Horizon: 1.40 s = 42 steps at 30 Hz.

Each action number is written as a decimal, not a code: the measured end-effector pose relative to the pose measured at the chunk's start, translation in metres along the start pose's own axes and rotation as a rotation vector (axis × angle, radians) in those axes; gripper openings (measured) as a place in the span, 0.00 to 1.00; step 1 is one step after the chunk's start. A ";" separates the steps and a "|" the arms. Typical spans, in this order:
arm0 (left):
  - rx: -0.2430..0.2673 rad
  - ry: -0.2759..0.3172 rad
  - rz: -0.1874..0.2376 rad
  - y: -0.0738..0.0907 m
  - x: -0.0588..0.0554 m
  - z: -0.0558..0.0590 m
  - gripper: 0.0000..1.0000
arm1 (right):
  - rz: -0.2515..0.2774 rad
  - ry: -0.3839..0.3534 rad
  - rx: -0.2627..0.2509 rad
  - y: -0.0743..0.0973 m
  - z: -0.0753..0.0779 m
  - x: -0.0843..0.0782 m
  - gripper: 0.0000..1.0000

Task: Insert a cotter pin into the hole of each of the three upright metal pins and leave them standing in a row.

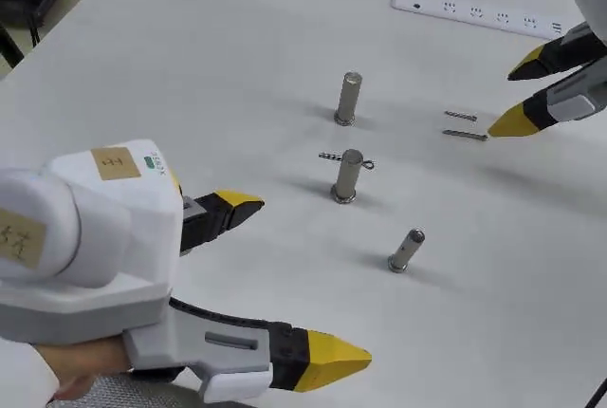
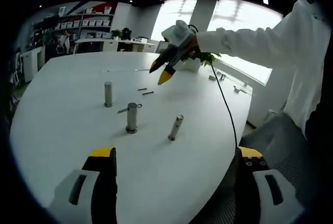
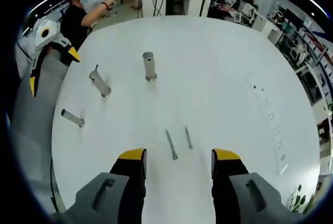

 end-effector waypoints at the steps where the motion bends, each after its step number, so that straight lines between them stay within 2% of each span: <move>1: 0.001 0.001 -0.002 0.000 0.000 0.000 0.93 | -0.013 0.009 -0.005 -0.004 0.004 0.001 0.43; 4: 0.013 0.001 -0.009 0.000 -0.002 -0.002 0.93 | -0.041 0.015 -0.018 -0.015 0.012 0.001 0.39; 8: 0.025 0.020 -0.002 0.001 -0.002 -0.005 0.93 | -0.066 0.004 -0.005 -0.031 0.019 -0.002 0.32; 11: 0.028 0.026 0.005 0.002 -0.001 -0.005 0.92 | -0.085 0.013 -0.013 -0.035 0.012 -0.005 0.24; 17: 0.054 0.041 0.014 0.004 -0.004 -0.009 0.92 | -0.100 0.006 -0.008 -0.043 0.013 -0.002 0.12; 21: 0.074 0.062 0.027 0.008 -0.005 -0.014 0.91 | -0.109 0.028 -0.014 -0.046 0.013 -0.001 0.09; 27: 0.100 0.066 0.051 0.011 -0.002 -0.018 0.89 | -0.158 0.040 -0.004 -0.051 0.012 -0.006 0.04; 29: 0.100 0.076 0.054 0.012 -0.002 -0.018 0.89 | -0.158 0.036 0.002 -0.051 0.012 -0.005 0.00; 36: 0.095 0.074 0.056 0.011 -0.001 -0.018 0.88 | -0.192 0.057 -0.012 -0.052 0.010 -0.005 0.00; 40: 0.094 0.078 0.053 0.012 -0.002 -0.018 0.88 | -0.200 0.086 -0.037 -0.056 0.017 -0.005 0.00; 42: 0.094 0.072 0.048 0.012 -0.002 -0.018 0.88 | -0.194 0.088 -0.027 -0.057 0.018 -0.005 0.00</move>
Point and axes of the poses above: the centre of the closed fingertips' face, and the gripper's own axes: y roughly backward along the fingers, z roughly to its right, x roughly out of its top, the point moved 3 cm from there along y, roughly backward along the fingers, and after that the axes turned 13 degrees about -y, right-handed, at the moved point
